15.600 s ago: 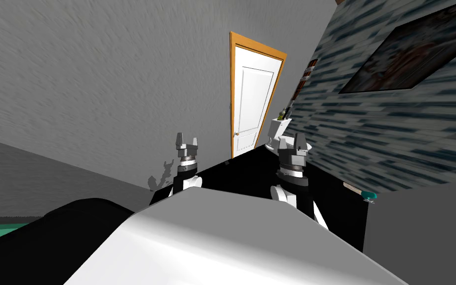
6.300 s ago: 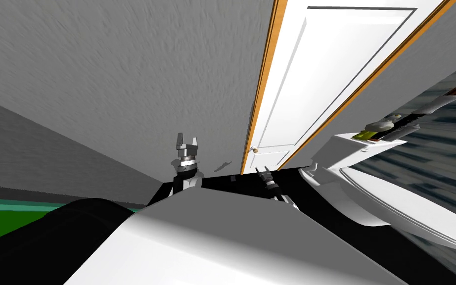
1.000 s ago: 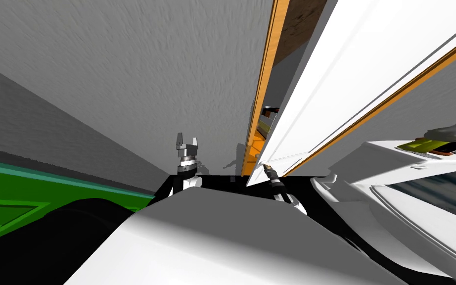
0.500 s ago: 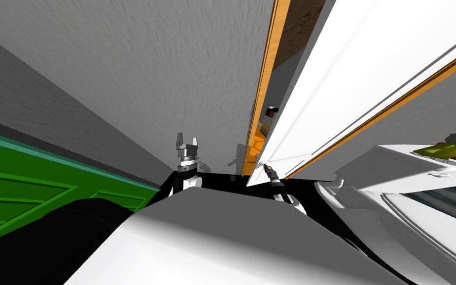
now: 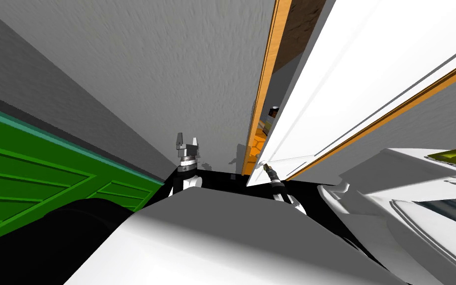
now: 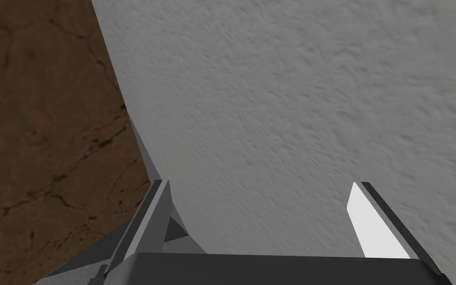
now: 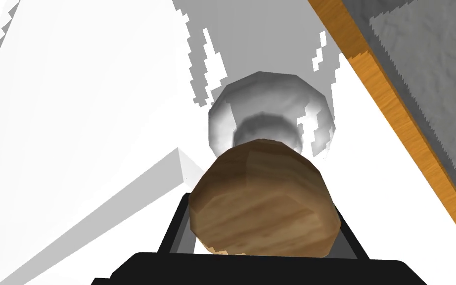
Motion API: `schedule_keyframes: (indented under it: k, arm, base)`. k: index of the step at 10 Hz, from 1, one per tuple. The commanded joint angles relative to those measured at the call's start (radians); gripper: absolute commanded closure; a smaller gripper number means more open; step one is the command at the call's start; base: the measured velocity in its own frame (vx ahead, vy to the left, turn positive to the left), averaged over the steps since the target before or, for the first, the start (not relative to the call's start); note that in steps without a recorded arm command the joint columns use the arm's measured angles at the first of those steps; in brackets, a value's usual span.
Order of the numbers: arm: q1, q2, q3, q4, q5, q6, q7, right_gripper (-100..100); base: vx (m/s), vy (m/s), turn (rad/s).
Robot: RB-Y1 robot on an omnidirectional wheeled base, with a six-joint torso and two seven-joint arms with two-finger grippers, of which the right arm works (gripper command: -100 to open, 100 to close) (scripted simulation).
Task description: Pull the door open
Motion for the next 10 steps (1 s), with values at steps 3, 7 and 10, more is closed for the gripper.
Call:
schedule_keyframes:
  k: [3, 7, 10]
  arm:
    - [0.003, 0.005, 0.021, -0.01, -0.043, 0.002, -0.095, 100]
    - [0.008, 0.002, 0.042, -0.017, -0.099, 0.008, -0.195, 100]
    - [0.011, 0.0, 0.057, -0.023, -0.139, 0.012, -0.271, 100]
  base:
    - [-0.049, -0.047, 0.102]
    - [-0.056, -0.054, 0.119]
    - [-0.054, -0.054, 0.108]
